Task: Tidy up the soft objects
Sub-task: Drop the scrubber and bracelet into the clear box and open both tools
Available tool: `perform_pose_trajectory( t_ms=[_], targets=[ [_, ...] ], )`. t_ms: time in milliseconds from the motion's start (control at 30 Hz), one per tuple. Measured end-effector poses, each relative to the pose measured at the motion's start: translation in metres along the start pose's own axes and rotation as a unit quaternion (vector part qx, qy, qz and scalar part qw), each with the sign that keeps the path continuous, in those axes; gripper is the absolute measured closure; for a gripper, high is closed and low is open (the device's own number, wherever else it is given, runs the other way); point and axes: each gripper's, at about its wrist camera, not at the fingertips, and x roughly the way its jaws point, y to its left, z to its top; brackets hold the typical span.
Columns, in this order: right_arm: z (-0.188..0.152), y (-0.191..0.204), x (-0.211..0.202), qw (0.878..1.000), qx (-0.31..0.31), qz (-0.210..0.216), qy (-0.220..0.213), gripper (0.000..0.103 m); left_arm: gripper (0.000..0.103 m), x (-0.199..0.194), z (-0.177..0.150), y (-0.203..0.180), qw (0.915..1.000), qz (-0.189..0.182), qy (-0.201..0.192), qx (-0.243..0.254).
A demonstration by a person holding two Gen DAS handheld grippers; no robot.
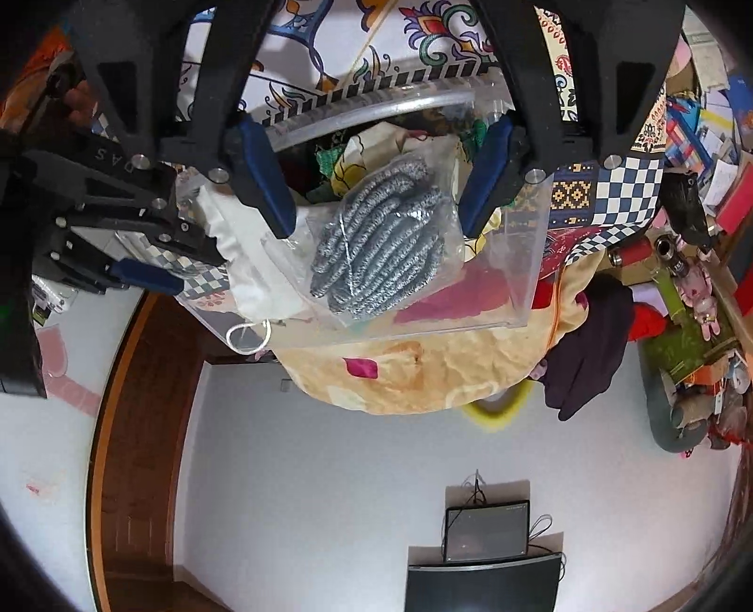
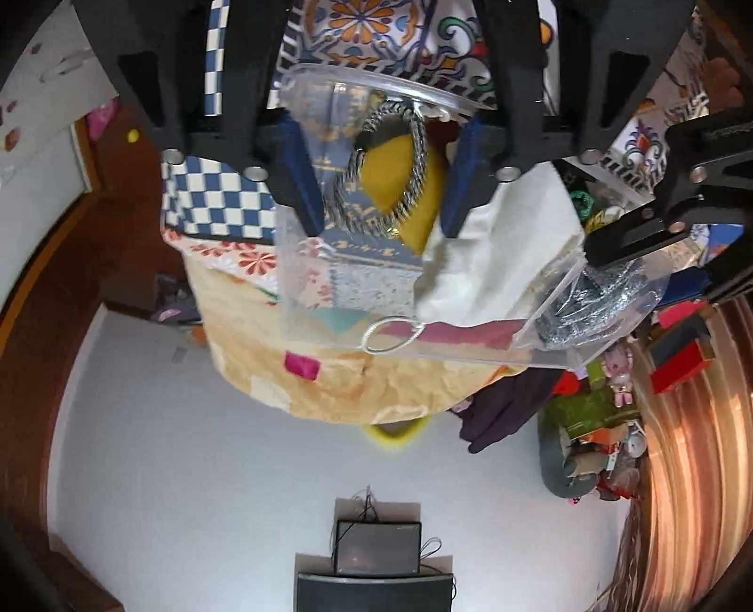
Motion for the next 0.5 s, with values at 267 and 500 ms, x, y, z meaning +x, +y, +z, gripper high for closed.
perform_pose_trajectory(
  t_ms=[267, 500],
  targets=[
    [0.008, -0.011, -0.030, 0.999, 0.012, 0.014, -0.029, 0.043, 0.026, -0.038, 0.000, -0.002, 0.9995, -0.005, -0.029, 0.004],
    [0.021, -0.008, -0.095, 0.994, 0.022, 0.021, -0.104, 0.037, 0.026, -0.107, 0.017, 0.000, 0.9956, -0.011, -0.093, -0.008]
  ],
)
